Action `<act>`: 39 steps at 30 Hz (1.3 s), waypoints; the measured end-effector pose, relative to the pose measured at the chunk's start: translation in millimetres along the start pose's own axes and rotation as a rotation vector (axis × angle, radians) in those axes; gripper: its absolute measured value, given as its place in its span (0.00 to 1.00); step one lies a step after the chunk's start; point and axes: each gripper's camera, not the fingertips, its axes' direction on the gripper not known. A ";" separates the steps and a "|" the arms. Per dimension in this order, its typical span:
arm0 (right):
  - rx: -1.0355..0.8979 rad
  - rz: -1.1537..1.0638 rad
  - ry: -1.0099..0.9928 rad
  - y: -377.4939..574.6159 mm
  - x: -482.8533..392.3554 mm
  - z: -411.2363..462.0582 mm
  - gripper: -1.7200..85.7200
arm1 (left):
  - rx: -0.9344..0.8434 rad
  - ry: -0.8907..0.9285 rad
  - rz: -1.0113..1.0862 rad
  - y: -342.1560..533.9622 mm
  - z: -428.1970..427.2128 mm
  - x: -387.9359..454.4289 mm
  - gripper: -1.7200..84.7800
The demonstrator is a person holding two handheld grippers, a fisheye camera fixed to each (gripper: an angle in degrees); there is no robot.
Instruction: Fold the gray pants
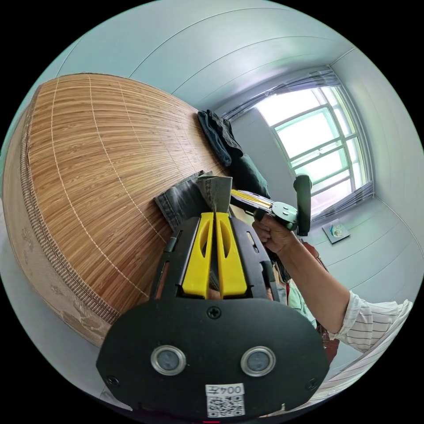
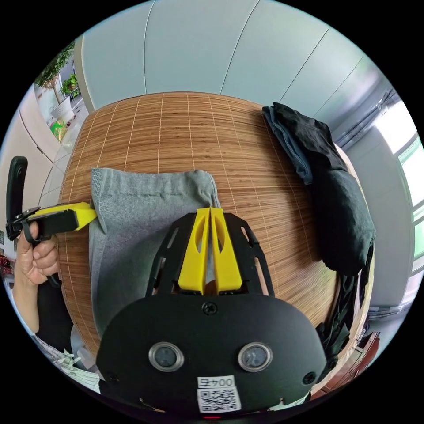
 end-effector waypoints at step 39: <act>0.149 0.411 -0.241 211.7 45.7 -176.5 0.01 | -0.008 -0.098 -0.025 -13.9 -32.4 -10.7 0.03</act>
